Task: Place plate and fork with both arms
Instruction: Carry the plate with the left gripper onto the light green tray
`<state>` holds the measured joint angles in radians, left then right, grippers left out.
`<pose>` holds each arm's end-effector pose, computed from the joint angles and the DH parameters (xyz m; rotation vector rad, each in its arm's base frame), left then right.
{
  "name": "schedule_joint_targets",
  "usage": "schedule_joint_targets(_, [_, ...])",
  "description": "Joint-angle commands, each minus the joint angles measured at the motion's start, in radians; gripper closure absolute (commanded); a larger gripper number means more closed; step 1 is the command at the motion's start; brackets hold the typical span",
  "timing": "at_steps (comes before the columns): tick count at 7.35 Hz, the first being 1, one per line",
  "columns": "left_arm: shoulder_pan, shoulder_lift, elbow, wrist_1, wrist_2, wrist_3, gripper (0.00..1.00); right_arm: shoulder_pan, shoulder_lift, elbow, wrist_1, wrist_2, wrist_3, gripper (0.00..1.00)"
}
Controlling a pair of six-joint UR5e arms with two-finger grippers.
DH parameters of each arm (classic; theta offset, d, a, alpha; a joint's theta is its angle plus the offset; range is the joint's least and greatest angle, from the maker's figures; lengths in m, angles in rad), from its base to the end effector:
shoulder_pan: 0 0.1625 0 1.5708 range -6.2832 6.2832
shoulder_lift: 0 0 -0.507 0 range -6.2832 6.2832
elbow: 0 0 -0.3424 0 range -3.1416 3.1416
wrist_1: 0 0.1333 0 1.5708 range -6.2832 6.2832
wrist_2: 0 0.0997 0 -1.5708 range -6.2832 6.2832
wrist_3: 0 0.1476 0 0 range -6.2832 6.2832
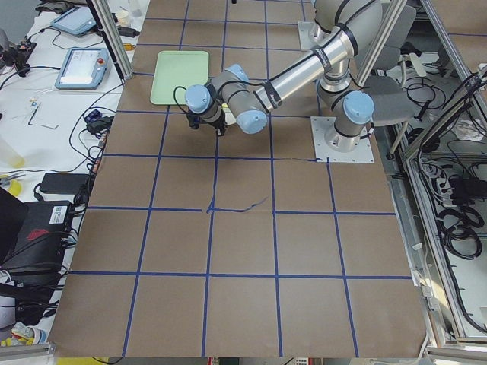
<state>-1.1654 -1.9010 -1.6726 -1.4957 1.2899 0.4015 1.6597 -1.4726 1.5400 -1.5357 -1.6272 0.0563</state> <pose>0.0447 -0.5458 0.3310 0.0749 -2.7300 -0.3014 0.1667 -0.4625 0.4872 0.0546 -3.0738 -0.1510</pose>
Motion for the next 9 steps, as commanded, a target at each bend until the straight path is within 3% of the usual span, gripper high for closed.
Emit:
schedule_joint_targets(1, [-0.191,-0.103,0.184,0.026,-0.059,-0.239,1.0,-0.004,0.0,0.0,0.0,-0.011,-0.003,0.0])
schedule_joint_targets(3, [-0.316,-0.247,0.33,0.098,-0.12,-0.402,1.0,-0.008,0.0,0.003,0.002,-0.014,-0.004,0.0])
schedule_joint_targets(5, [-0.381,-0.358,0.379,0.242,-0.169,-0.469,1.0,-0.008,0.0,0.006,0.002,-0.016,-0.004,0.0])
schedule_joint_targets(7, [-0.425,-0.443,0.468,0.249,-0.164,-0.507,1.0,-0.006,0.0,0.008,0.002,-0.014,-0.003,0.0])
schedule_joint_targets(9, [-0.43,-0.466,0.473,0.25,-0.156,-0.446,1.0,-0.006,0.0,0.009,0.002,-0.013,-0.003,0.0])
